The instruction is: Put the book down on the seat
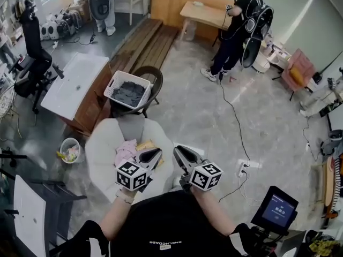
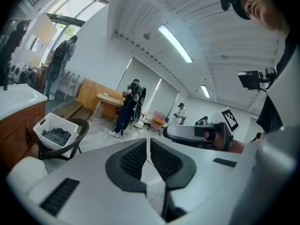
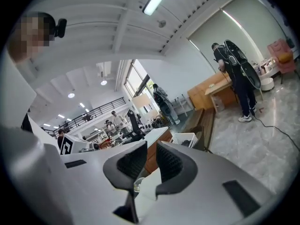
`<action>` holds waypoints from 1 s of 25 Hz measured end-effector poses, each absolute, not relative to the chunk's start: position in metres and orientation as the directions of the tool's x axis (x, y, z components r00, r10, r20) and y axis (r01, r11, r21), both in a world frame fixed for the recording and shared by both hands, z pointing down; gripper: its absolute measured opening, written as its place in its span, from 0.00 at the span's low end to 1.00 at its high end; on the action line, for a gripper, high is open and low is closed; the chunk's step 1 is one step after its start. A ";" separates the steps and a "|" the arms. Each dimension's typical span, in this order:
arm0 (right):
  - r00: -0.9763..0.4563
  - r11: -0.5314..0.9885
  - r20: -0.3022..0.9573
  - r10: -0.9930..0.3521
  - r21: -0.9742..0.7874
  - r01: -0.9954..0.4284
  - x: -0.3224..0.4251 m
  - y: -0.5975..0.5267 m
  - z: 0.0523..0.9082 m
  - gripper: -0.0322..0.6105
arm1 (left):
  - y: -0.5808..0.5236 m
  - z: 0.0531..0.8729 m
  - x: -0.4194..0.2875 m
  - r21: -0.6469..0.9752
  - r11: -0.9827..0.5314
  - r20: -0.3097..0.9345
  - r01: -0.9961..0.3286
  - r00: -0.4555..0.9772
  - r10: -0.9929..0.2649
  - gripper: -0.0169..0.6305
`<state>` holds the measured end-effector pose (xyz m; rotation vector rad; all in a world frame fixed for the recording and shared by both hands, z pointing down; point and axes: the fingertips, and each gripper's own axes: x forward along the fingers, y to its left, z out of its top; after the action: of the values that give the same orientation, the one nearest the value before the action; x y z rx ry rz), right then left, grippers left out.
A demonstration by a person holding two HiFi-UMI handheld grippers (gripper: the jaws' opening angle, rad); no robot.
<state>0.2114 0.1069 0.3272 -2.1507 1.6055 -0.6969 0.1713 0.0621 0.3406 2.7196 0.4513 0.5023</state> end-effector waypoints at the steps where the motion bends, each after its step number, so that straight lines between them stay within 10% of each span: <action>1: 0.237 -0.287 0.161 -0.958 -0.553 -0.783 0.213 0.107 0.325 0.17 | 0.062 0.338 0.173 0.375 -0.892 0.280 0.251 0.887 0.368 0.05; 25: 0.343 -0.327 0.086 -0.935 -0.578 -0.747 0.239 0.137 0.321 0.15 | 0.080 0.335 0.190 0.337 -0.891 0.271 0.306 0.874 0.402 0.05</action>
<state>0.2390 0.1368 0.3210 -2.1714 1.4723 -0.5728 0.1903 0.0804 0.3354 2.7612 0.5332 0.4880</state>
